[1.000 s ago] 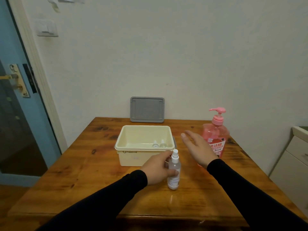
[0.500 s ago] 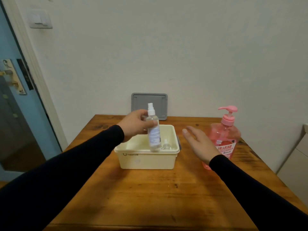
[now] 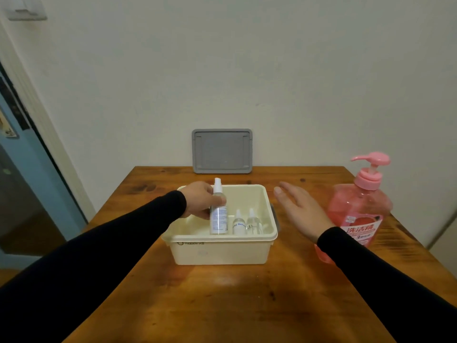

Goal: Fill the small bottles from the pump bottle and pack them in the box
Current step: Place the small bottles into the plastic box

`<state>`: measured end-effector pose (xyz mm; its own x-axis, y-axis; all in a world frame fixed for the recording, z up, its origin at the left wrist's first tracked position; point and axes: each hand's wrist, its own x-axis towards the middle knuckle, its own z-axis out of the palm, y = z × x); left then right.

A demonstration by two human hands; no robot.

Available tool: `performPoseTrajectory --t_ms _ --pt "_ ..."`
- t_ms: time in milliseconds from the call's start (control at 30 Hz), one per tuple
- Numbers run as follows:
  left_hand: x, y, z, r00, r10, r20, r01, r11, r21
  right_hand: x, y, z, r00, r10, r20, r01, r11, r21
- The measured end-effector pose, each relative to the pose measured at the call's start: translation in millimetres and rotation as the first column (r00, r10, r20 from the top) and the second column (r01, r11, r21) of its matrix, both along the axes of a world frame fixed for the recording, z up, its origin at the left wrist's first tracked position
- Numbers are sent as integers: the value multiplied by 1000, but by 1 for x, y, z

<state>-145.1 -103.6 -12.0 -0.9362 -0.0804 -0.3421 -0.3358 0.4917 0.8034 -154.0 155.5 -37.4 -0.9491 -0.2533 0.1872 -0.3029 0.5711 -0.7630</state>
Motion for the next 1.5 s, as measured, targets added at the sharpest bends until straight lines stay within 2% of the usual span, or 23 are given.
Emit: performPoseTrajectory --t_ms 133,267,433,633,800,1267,1400,1500 --pt "-14 3 -9 995 24 99 -21 999 -28 -9 -4 -5 1000 -8 10 8 1000 -6" --pt "-21 6 -11 987 0 162 -2 1000 13 -14 -8 -9 1000 -6 20 6 1000 -4" --pt "-22 7 -13 949 -29 313 20 999 33 -18 -9 -11 1000 -12 25 12 1000 2" --pt "-23 11 -19 929 -32 370 15 999 50 -22 -10 -13 1000 -6 19 6 1000 1" --pt "-24 16 -24 912 -12 411 16 1000 -7 -23 -11 -15 1000 -3 9 3 1000 14" --pt "-22 22 -22 940 20 339 14 995 -95 -22 -9 -15 1000 -1 6 1 1000 15" --pt "-19 20 -15 977 -12 213 77 952 -296 -18 -9 -12 1000 5 4 -5 1000 9" --pt "-11 17 -3 988 -128 86 154 824 -546 -15 -9 -7 1000 15 -8 -15 1000 15"
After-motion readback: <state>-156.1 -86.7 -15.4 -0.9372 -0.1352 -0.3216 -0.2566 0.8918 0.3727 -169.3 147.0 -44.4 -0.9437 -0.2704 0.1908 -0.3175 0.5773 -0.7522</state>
